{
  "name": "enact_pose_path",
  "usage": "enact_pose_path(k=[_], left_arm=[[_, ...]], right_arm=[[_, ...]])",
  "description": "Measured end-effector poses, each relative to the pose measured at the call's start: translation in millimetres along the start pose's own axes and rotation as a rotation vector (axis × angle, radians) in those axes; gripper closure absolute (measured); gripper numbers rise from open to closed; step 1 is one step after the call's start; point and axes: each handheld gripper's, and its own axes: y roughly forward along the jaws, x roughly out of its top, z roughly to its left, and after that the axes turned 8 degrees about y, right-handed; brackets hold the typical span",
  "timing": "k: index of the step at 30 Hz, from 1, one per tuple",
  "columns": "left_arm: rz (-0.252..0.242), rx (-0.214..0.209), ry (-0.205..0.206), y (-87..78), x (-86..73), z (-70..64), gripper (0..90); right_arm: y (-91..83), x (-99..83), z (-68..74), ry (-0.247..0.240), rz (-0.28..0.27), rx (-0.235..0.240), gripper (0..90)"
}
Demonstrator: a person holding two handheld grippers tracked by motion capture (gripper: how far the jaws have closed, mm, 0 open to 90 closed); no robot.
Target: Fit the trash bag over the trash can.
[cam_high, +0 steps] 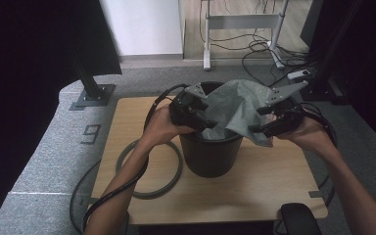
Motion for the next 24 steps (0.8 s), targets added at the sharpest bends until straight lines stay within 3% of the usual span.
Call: enact_pose_path(k=[5, 7, 10, 12, 14, 17, 18, 19, 20, 22, 23, 24], left_arm=[[0.004, -0.013, -0.017, 0.8, -11.5, -2.1, 29.5], [0.002, -0.015, -0.023, 0.3, -15.4, -2.7, 29.4], [-0.004, -0.022, -0.030, -0.1, -20.8, -2.9, 29.4], [-0.003, -0.028, -0.037, 0.6, -24.3, -2.4, 29.4], [-0.015, -0.031, -0.037, 0.2, -27.0, -1.8, 29.5], [-0.032, -0.041, -0.049, -0.9, -27.7, -0.9, 29.3], [-0.032, -0.042, -0.049, -0.8, -27.8, -0.8, 29.3], [-0.032, -0.042, -0.049, -0.6, -27.7, -0.8, 29.3], [-0.032, -0.041, -0.050, -0.4, -27.7, -0.9, 29.4], [-0.036, -0.032, -0.043, -0.7, -28.9, -1.6, 29.1], [-0.036, -0.032, -0.043, -0.7, -28.9, -1.6, 29.0], [-0.041, -0.036, -0.044, -1.0, -29.3, -1.2, 29.0]], right_arm=[[2.6, -5.0, 12.1, -0.064, -0.010, 0.050, 35.5], [3.5, -5.3, 16.8, -0.093, -0.015, 0.032, 35.6], [1.6, -4.6, 17.2, -0.099, -0.028, 0.045, 43.3], [-0.7, -4.0, 18.5, -0.121, -0.054, 0.027, 58.0], [-1.2, -3.8, 18.7, -0.129, -0.058, 0.028, 61.8], [-1.5, -0.8, 18.5, -0.137, -0.079, 0.070, 56.2], [-0.2, 1.0, 18.1, -0.135, -0.083, 0.094, 48.5], [2.1, 2.6, 17.5, -0.130, -0.071, 0.116, 41.4], [7.0, 5.0, 17.1, -0.135, -0.041, 0.122, 39.9], [8.5, 6.9, 18.4, -0.164, -0.048, 0.169, 56.9], [8.5, 6.9, 18.4, -0.164, -0.048, 0.169, 56.9], [6.7, 6.8, 20.2, -0.179, -0.059, 0.185, 63.4]])
